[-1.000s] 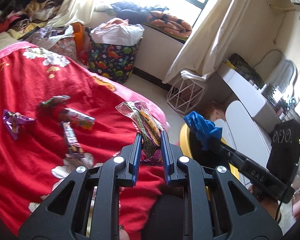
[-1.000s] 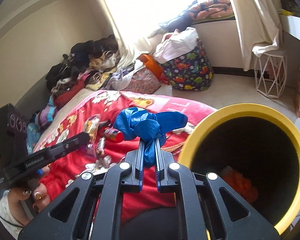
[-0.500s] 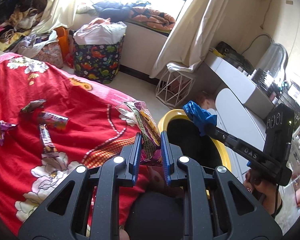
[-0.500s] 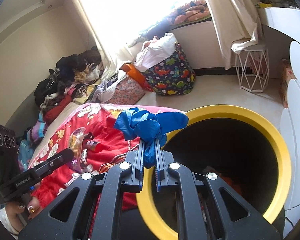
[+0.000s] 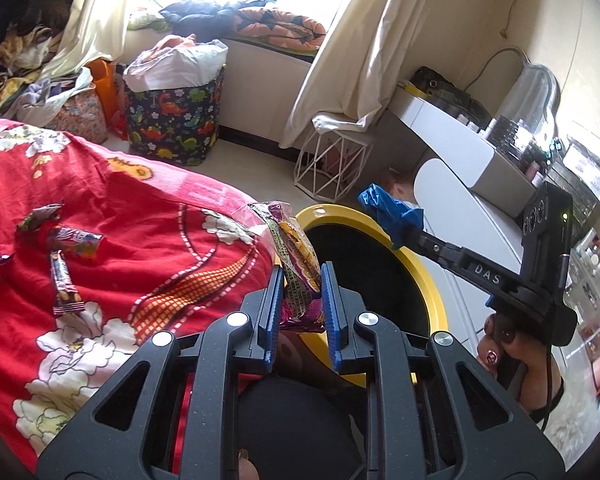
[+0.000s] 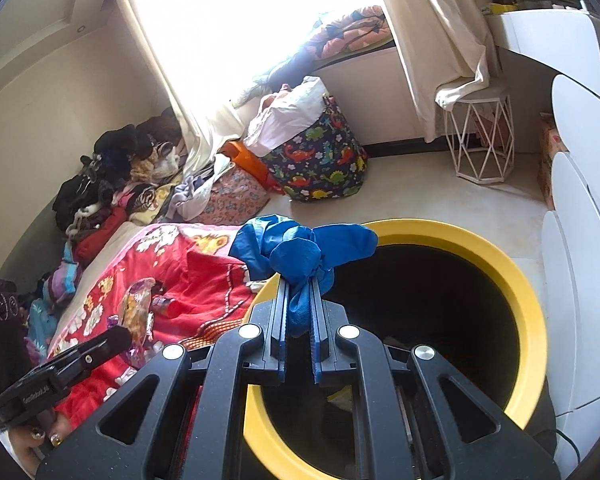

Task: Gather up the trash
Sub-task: 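Carry the blue glove and clear wrapper over the yellow bin, then open both tools to drop the glove and wrapper into the bin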

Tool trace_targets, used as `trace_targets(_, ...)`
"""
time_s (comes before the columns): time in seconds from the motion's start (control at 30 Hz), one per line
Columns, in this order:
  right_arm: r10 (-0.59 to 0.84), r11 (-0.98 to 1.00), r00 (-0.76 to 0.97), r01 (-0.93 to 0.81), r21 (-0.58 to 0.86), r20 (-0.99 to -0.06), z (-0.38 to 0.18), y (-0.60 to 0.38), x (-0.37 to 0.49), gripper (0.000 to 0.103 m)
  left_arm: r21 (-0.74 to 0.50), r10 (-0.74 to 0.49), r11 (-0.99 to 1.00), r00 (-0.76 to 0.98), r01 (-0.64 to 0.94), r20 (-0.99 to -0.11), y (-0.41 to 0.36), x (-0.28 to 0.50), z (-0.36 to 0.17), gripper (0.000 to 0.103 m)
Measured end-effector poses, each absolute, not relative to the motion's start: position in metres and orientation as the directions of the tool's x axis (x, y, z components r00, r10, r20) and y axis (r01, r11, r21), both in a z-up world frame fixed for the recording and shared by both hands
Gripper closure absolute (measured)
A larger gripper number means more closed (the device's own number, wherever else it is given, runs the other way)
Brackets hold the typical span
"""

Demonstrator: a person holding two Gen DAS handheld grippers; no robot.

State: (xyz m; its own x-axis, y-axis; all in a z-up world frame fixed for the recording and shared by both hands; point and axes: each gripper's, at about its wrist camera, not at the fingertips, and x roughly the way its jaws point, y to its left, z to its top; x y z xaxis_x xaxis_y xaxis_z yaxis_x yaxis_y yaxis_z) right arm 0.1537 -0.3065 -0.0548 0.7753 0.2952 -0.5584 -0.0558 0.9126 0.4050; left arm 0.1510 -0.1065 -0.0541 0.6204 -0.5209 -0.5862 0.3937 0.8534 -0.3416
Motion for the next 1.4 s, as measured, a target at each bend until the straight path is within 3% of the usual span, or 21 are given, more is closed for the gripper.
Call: trace_targets(1.4,0.217,0.897,0.747,0.101,0.43,-0.628,-0.084,-0.38,0.148,0.094,-0.256,-0.557,0.796,0.498,0.548,-0.665,-0.207,0.143,-0.088,0.089)
